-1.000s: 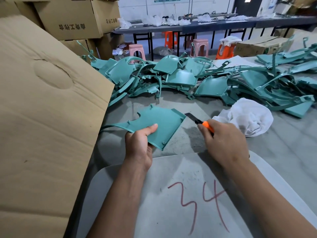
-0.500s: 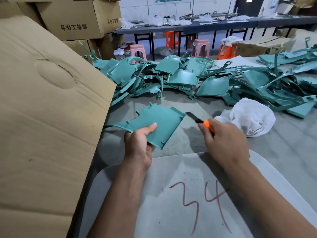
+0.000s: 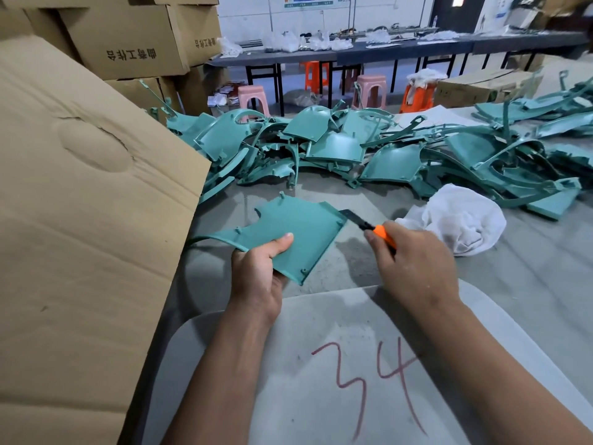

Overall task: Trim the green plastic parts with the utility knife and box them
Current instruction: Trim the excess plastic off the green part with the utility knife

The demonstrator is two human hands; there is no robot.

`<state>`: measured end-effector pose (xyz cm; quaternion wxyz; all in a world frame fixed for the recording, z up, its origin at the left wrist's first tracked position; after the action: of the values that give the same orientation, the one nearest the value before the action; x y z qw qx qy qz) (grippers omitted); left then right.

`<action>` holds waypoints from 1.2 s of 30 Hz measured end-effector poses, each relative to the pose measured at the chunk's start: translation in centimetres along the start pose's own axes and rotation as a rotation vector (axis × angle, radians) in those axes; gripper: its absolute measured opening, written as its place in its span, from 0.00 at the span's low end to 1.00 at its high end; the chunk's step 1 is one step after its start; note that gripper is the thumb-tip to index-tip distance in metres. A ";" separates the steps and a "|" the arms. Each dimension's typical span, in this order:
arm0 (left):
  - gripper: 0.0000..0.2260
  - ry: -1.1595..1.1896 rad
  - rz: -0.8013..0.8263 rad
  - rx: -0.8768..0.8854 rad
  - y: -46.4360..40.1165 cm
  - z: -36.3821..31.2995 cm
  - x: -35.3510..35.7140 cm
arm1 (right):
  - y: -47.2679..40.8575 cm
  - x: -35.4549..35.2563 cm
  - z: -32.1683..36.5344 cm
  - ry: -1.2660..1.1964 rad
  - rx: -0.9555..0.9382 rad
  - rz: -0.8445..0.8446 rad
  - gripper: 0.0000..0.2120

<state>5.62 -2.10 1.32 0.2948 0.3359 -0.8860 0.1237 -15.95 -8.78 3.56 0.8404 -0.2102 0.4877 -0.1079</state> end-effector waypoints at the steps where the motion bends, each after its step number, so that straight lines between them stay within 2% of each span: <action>1: 0.20 -0.001 0.020 -0.020 0.3 0.2 0.2 | -0.4 0.0 -0.9 0.051 0.077 -0.003 0.21; 4: 0.18 -0.066 0.111 -0.004 0.7 0.7 0.4 | -1.3 0.2 -3.0 0.135 0.278 0.019 0.21; 6: 0.14 -0.275 0.217 0.088 0.9 0.9 0.5 | -1.4 -0.5 -3.2 0.001 0.309 -0.054 0.22; 7: 0.13 -0.406 0.291 0.160 1.0 0.8 0.7 | -1.4 -0.9 -3.0 -0.118 0.278 -0.083 0.23; 9: 0.15 -0.577 0.441 0.294 1.3 0.8 1.5 | -1.1 -1.3 -2.0 -0.372 0.150 -0.037 0.21; 11: 0.18 -0.617 0.538 0.390 1.5 0.9 2.0 | -0.7 -1.2 -0.8 -0.510 0.006 0.082 0.16; 13: 0.16 -0.574 0.591 0.475 1.5 0.7 2.2 | -0.5 -0.8 0.0 -0.561 -0.030 0.240 0.12; 16: 0.08 -0.447 0.510 0.541 1.4 -0.1 1.9 | -0.4 -0.5 0.5 -0.664 -0.026 0.401 0.12; 19: 0.07 -0.379 0.328 0.498 1.4 -0.1 1.6 | -0.3 -0.7 0.6 -0.781 0.003 0.359 0.14; 21: 0.15 -0.206 0.249 0.306 1.6 0.6 1.9 | -0.2 -1.0 0.7 -0.807 0.048 0.281 0.16; 23: 0.23 0.053 0.268 0.094 2.1 1.4 2.6 | -0.2 -1.0 0.6 -0.865 0.127 0.232 0.14; 25: 0.22 0.140 0.327 0.009 2.8 1.7 3.3 | -0.4 -0.7 0.2 -0.957 0.201 0.263 0.13; 28: 0.12 -0.079 0.281 0.097 2.9 2.0 3.3 | -0.4 0.0 0.3 -0.872 0.194 0.326 0.17; 30: 0.05 -0.246 0.225 0.240 2.5 1.4 2.7 | -0.2 -0.1 0.5 -0.669 0.158 0.214 0.21; 33: 0.07 -0.623 0.235 0.572 2.2 0.0 2.0 | 0.3 -1.6 1.2 -0.509 0.000 -0.021 0.22; 36: 0.11 -0.771 0.266 0.745 2.8 -0.7 2.2 | 1.7 -2.4 3.3 -0.535 -0.232 0.001 0.17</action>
<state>2.76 -0.90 3.12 -0.2078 0.3238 -0.8609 0.3329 -14.31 -5.55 6.08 0.9097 -0.3255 0.2577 0.0085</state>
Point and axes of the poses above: each hand's wrist, its own y-axis away from the middle knuckle, its own x-axis out of the palm, z = x × y, the point moved 5 cm from there along -y, towards the middle knuckle, and after that the axes turned 15 degrees about x, right-handed, at the moved point
